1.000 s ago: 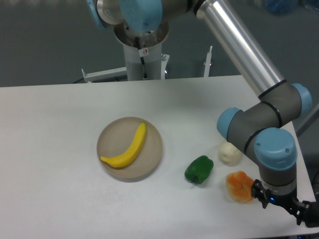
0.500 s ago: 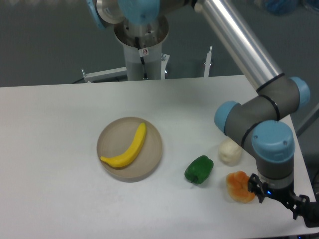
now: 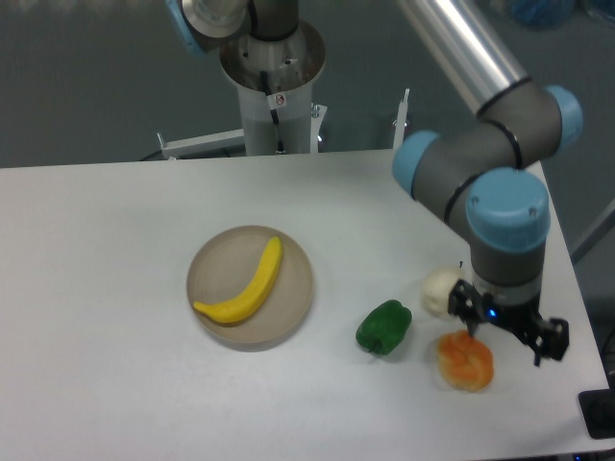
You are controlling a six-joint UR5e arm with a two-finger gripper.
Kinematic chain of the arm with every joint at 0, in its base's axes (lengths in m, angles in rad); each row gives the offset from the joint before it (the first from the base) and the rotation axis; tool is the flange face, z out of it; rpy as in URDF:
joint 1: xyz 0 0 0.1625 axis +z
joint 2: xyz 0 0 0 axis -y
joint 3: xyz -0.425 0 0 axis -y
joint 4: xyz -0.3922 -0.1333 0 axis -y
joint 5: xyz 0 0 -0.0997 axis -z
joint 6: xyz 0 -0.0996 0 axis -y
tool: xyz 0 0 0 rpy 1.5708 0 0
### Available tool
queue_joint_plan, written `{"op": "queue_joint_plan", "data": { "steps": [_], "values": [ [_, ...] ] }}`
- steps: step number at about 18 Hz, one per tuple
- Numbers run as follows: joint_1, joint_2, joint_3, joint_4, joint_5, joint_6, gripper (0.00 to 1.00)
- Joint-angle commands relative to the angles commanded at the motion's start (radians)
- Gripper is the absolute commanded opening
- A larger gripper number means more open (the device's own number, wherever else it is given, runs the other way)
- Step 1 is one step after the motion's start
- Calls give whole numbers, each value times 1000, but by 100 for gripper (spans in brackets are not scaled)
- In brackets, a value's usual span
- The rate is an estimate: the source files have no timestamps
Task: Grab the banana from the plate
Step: 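Raise the gripper and move it over the yellow banana on the plate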
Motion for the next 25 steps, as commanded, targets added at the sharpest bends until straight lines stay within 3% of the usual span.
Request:
{"op": "queue_joint_plan", "data": {
  "steps": [2, 11, 15, 17, 21, 25],
  "values": [
    [-2, 40, -35, -34, -21, -37, 100],
    [-23, 192, -314, -28, -137, -261, 100],
    [-55, 220, -382, -22, -149, -342, 100],
    [-84, 220, -419, 24, -149, -388, 100],
    [-149, 221, -547, 196, -143, -445, 100],
    [-210, 233, -607, 222, -135, -480, 100]
  ]
}}
